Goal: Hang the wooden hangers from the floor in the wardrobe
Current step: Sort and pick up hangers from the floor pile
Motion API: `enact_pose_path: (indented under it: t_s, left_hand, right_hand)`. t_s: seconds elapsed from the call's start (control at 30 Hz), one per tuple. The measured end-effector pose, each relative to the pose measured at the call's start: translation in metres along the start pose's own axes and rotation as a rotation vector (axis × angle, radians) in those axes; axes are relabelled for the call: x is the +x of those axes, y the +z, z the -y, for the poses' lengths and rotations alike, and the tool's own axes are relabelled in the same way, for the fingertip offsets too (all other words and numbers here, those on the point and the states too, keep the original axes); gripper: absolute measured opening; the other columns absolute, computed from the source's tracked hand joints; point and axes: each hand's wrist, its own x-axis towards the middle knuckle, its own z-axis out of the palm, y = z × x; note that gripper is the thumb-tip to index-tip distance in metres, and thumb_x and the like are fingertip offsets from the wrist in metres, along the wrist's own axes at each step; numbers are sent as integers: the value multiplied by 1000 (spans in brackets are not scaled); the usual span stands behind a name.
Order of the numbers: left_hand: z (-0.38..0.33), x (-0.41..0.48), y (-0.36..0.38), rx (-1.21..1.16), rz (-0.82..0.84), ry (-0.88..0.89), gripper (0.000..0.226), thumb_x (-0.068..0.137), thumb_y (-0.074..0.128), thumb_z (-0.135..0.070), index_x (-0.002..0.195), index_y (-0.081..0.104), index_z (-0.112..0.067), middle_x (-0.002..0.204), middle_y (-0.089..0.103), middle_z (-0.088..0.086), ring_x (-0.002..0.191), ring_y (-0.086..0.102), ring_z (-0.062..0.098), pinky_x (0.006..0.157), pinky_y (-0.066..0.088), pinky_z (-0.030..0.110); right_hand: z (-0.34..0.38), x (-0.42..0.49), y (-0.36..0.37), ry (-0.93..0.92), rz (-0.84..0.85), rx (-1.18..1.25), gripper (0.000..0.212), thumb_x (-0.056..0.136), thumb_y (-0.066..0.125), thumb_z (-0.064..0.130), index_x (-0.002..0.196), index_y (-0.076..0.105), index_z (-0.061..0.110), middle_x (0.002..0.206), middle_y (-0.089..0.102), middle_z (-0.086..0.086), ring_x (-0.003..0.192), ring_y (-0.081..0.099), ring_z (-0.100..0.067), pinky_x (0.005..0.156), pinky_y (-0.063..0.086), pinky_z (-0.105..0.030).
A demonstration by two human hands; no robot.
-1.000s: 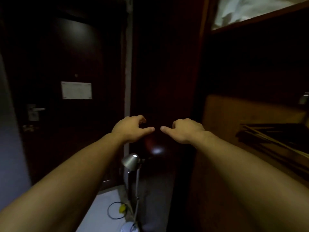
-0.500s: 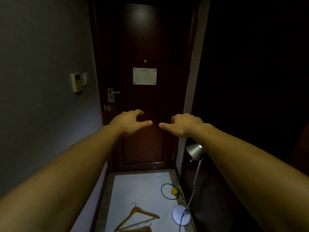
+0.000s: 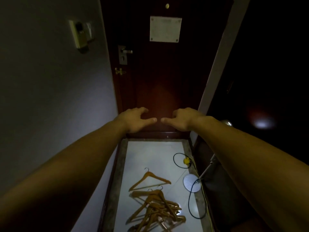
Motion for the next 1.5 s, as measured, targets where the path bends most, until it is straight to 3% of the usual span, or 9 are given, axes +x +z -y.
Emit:
enact_pose_path:
  t_s: [0.3, 0.47, 0.6, 0.7, 0.8, 0.87, 1.17, 1.33, 1.5]
  left_hand:
    - [33, 81, 52, -28, 98, -147, 81, 87, 49, -70, 152, 34, -23, 157, 39, 8, 138, 43, 28, 109, 38, 41]
    - [46, 120, 88, -40, 188, -154, 66, 94, 51, -58, 144, 46, -15, 148, 50, 11, 131, 50, 29, 101, 41, 37]
    - [75, 148, 126, -42, 268, -220, 83, 87, 46, -72, 152, 35, -22, 155, 40, 10, 135, 46, 28, 110, 40, 43]
    - [98, 170, 158, -53, 347, -253, 79, 91, 46, -68, 153, 30, -21, 161, 32, 9, 143, 37, 28, 114, 32, 44]
    - [129, 189, 201, -73, 376, -265, 77, 91, 46, -68, 152, 32, -24, 158, 36, 10, 140, 41, 29, 108, 37, 44]
    - [151, 198, 237, -99, 387, -312, 75, 89, 47, -69, 151, 34, -29, 157, 38, 9, 138, 42, 30, 104, 41, 45]
    - [256, 233, 441, -131, 498, -424, 67, 92, 49, -65, 149, 37, -31, 155, 40, 5, 136, 43, 28, 91, 40, 37]
    - [317, 247, 570, -141, 510, -453, 68, 87, 47, -70, 145, 40, -35, 149, 47, 0, 131, 48, 27, 102, 46, 50]
    - [369, 261, 678, -105, 507, -467, 66, 90, 43, -68, 147, 40, -33, 152, 43, 0, 136, 44, 27, 107, 42, 49]
  right_hand:
    - [-37, 112, 71, -23, 185, 153, 78, 87, 39, 77, 132, 57, 16, 129, 58, -15, 106, 55, -30, 90, 47, -40]
    - [-55, 172, 131, -57, 212, 134, 114, 66, 17, 96, 131, 59, 13, 135, 60, -15, 121, 57, -34, 104, 45, -47]
    - [-57, 200, 158, -30, 321, 29, 91, 85, 25, 82, 141, 49, 15, 147, 51, -12, 130, 51, -34, 105, 42, -50]
    - [-56, 223, 192, -23, 361, 61, 86, 85, 26, 82, 129, 56, 14, 130, 62, -14, 117, 58, -33, 97, 48, -48]
    - [-62, 244, 245, -4, 395, 128, 69, 85, 30, 80, 83, 54, 16, 87, 64, -7, 89, 65, -26, 74, 51, -37]
    - [-67, 257, 284, 21, 411, 140, 67, 86, 33, 79, 71, 51, 16, 73, 61, -2, 70, 62, -19, 60, 46, -30]
    - [-114, 311, 504, 146, 555, 170, 52, 95, 40, 65, 114, 56, 19, 100, 60, -6, 84, 61, -19, 65, 48, -32]
    - [-136, 336, 632, 233, 568, 177, 59, 95, 39, 66, 131, 50, 21, 124, 54, -9, 104, 59, -24, 84, 51, -36]
    - [-146, 358, 755, 296, 569, 234, 63, 93, 37, 69, 135, 46, 22, 133, 51, -10, 113, 58, -26, 94, 52, -45]
